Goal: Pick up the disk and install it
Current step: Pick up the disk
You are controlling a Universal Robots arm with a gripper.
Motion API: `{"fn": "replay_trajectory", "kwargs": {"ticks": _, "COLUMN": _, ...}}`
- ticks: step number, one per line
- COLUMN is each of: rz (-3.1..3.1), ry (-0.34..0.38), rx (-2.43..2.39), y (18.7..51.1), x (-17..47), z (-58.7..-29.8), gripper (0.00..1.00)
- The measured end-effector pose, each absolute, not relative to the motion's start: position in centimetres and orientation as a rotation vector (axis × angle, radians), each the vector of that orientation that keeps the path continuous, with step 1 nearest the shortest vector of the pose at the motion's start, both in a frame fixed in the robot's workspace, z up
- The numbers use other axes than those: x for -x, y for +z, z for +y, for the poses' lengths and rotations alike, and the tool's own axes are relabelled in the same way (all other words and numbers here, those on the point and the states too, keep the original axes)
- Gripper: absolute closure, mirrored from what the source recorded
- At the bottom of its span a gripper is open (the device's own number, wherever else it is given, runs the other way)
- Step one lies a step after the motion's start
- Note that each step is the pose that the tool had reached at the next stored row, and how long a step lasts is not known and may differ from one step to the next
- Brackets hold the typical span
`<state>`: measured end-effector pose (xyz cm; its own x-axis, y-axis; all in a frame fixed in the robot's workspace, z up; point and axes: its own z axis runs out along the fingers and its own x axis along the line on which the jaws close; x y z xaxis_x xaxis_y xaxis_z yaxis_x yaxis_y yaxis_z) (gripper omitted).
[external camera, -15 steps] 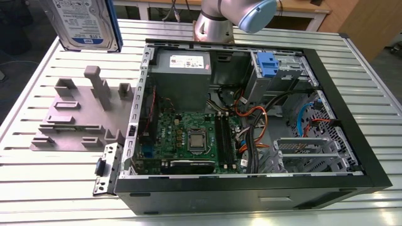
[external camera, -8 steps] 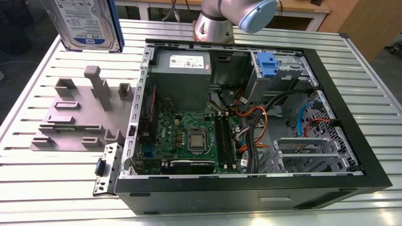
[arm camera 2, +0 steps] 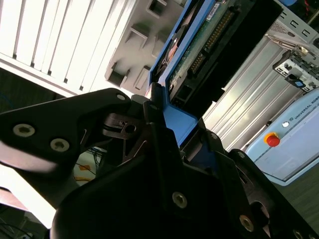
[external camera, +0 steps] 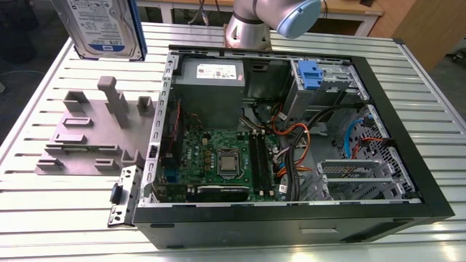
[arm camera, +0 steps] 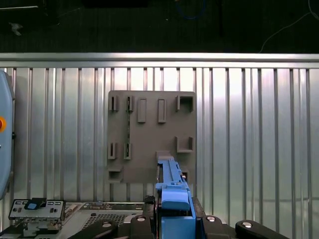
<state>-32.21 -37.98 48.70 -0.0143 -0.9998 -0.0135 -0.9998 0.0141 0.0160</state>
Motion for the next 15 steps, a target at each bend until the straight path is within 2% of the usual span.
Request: {"fn": "replay_trajectory", "kwargs": {"ticks": 15, "rz": -2.236, "ry": -0.032, "rx": -2.204, "y": 48.69, "x": 31.66, "z": -38.23, "gripper": 0.63}}
